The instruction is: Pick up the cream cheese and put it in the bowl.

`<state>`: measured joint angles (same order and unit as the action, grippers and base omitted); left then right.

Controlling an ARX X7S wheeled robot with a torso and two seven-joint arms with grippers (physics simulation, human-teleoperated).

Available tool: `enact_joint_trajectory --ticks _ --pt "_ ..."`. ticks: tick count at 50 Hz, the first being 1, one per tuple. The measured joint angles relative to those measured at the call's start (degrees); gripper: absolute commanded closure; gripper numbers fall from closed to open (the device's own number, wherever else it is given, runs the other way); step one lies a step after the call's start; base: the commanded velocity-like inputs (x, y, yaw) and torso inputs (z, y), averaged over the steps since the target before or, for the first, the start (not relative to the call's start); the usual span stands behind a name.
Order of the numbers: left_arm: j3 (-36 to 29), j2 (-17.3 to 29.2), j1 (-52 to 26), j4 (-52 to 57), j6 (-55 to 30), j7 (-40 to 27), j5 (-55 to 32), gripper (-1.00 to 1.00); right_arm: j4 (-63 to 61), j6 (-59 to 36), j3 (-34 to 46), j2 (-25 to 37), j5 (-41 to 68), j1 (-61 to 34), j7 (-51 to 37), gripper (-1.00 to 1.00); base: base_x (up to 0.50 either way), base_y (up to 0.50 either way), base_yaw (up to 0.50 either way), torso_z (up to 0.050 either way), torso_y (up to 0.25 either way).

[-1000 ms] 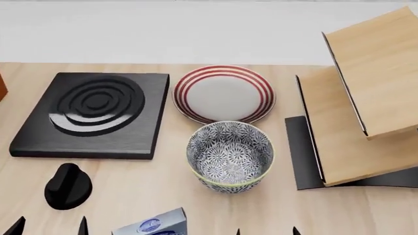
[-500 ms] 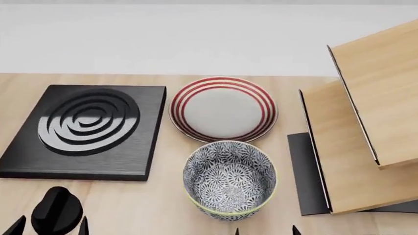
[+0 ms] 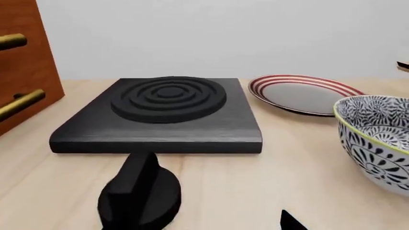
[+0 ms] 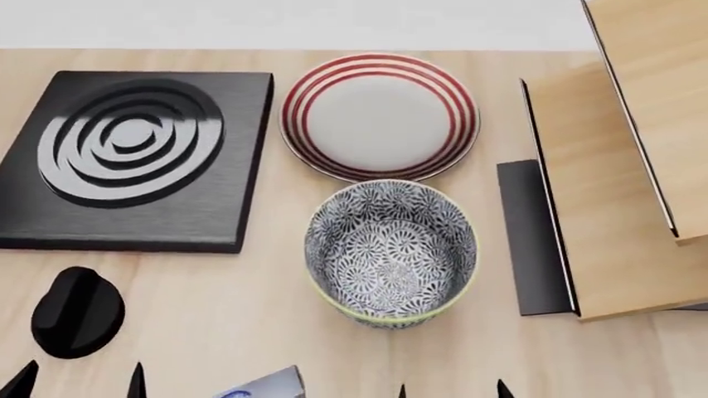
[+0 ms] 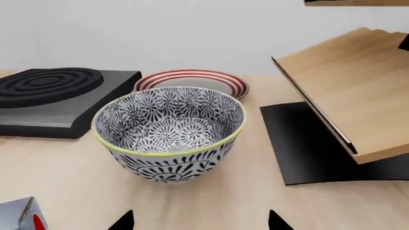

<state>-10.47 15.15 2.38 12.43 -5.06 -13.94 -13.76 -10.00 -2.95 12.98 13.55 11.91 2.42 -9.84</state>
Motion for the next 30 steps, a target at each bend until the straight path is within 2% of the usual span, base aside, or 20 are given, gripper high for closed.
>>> enact_joint_trajectory --ticks 5,17,30 --pt "-0.1 0.2 0.2 0.4 0.0 -0.1 -0.1 -1.0 0.0 0.1 0.1 0.1 0.1 0.0 -0.1 -1.0 0.0 0.0 0.0 -0.01 -0.202" --pt "0.2 2.1 1.5 6.2 -2.7 -0.7 -1.1 -1.0 0.0 0.4 0.3 0.4 0.4 0.0 -0.4 -1.0 0.0 0.0 0.0 0.0 0.0" --pt "4.5 8.1 2.9 22.7 -14.3 -2.9 -8.3 -1.0 -0.3 0.8 0.5 1.0 0.6 0.0 -0.6 -1.0 0.0 0.0 0.0 0.0 0.0"
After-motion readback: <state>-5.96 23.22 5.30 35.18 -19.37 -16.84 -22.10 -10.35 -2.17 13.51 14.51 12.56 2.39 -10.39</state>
